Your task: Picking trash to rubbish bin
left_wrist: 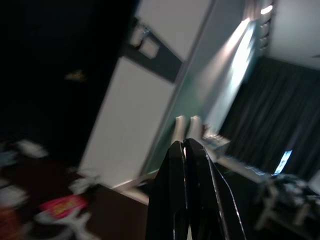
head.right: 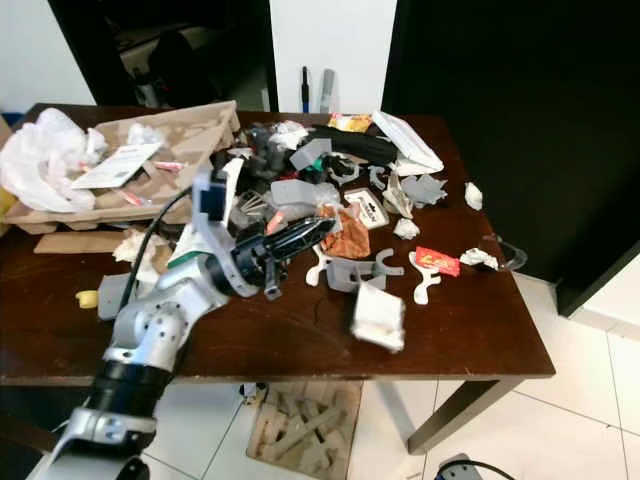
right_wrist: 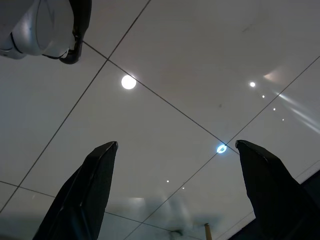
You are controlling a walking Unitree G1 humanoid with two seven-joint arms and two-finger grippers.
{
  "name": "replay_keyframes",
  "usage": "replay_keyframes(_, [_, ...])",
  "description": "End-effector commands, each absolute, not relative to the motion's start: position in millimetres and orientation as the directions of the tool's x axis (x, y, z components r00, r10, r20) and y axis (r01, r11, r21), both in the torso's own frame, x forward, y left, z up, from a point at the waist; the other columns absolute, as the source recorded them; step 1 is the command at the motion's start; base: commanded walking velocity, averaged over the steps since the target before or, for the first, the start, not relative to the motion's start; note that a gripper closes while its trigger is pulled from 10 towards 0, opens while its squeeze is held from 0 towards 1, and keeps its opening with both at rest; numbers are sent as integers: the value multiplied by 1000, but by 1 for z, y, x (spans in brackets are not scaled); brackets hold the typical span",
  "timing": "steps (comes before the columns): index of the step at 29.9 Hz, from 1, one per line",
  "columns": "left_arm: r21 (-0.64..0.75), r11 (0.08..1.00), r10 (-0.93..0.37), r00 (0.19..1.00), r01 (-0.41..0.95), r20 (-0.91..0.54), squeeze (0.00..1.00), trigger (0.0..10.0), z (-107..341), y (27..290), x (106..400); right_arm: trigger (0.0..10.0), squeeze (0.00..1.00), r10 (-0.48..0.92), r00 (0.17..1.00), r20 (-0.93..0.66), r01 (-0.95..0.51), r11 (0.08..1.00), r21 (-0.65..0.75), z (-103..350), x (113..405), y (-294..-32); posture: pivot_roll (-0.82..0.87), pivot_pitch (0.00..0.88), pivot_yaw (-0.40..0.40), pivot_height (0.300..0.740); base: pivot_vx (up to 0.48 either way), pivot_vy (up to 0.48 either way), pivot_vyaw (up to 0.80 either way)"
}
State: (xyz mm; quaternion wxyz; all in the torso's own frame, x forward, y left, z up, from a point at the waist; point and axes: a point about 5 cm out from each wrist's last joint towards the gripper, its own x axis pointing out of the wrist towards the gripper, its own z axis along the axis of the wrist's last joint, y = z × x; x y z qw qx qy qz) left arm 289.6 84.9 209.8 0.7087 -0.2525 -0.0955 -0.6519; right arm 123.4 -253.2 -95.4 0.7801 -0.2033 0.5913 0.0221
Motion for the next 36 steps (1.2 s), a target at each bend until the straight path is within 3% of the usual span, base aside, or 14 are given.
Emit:
replay_keyframes(1, [-246,14,-878,130,969,461,0,0,207,82,286,10000,0,-203,285,-937,-281,917,-284,-98,118,-251,8,98,5,740,0,0,0])
replay_keyframes(5, [-262,62,-892,171,963,419,0,784,200,81,288,10000,0,-202,285,-937,-279,917,-283,-98,118,-251,8,98,5,740,0,0,0])
replay_keyframes(6, [-273,127,-895,229,954,383,0,10000,195,81,293,10000,0,-202,285,-937,-280,918,-283,-98,118,-250,8,98,5,740,0,0,0])
replay_keyframes(8, [-274,198,-895,287,941,342,0,10000,191,82,299,10000,0,-202,285,-937,-280,917,-283,-98,118,-250,11,99,6,740,0,0,0])
replay_keyframes(9, [-269,264,-891,341,926,300,118,10000,187,84,304,10000,0,-202,285,-937,-281,917,-283,-98,118,-250,11,99,6,740,0,0,0])
replay_keyframes(10, [-267,350,-879,414,898,239,1000,10000,182,87,311,10000,0,-202,285,-937,-281,917,-283,-98,118,-250,11,100,6,740,0,0,0])
replay_keyframes(12, [-231,467,-848,506,854,156,1000,10000,177,94,321,10000,0,-202,285,-937,-282,917,-283,-98,118,-250,11,100,6,740,0,0,0])
replay_keyframes(14, [-194,505,-839,531,841,121,1000,10000,175,96,323,10000,0,-202,284,-937,-283,916,-283,-98,117,-250,12,98,6,740,0,0,0])
replay_keyframes(17, [-16,615,-788,615,788,7,1000,10000,173,104,332,10000,0,-202,283,-938,-285,916,-283,-98,117,-250,13,97,4,740,0,0,0])
replay_keyframes(19, [155,616,-777,628,772,-41,1000,10000,176,100,333,10000,0,-201,283,-938,-288,915,-283,-98,116,-250,14,96,3,740,0,0,0])
replay_keyframes(22, [265,588,-781,622,764,-59,1000,10000,179,91,333,10000,0,-203,284,-937,-289,914,-286,-98,117,-250,14,96,2,740,0,0,0])
replay_keyframes(29, [217,571,-809,588,791,-13,1000,10000,178,78,329,10000,0,-275,308,-911,-231,907,-352,-95,120,-259,14,97,5,740,0,0,0])
replay_keyframes(33, [151,504,-861,509,850,11,1000,10000,169,64,314,10000,0,-542,235,-807,81,838,-539,-78,112,-307,10,104,9,740,0,0,0])
replay_keyframes(36, [120,486,-874,486,866,30,1000,10000,168,59,309,10000,0,-608,177,-774,185,793,-581,-71,104,-325,11,106,8,740,0,0,0])
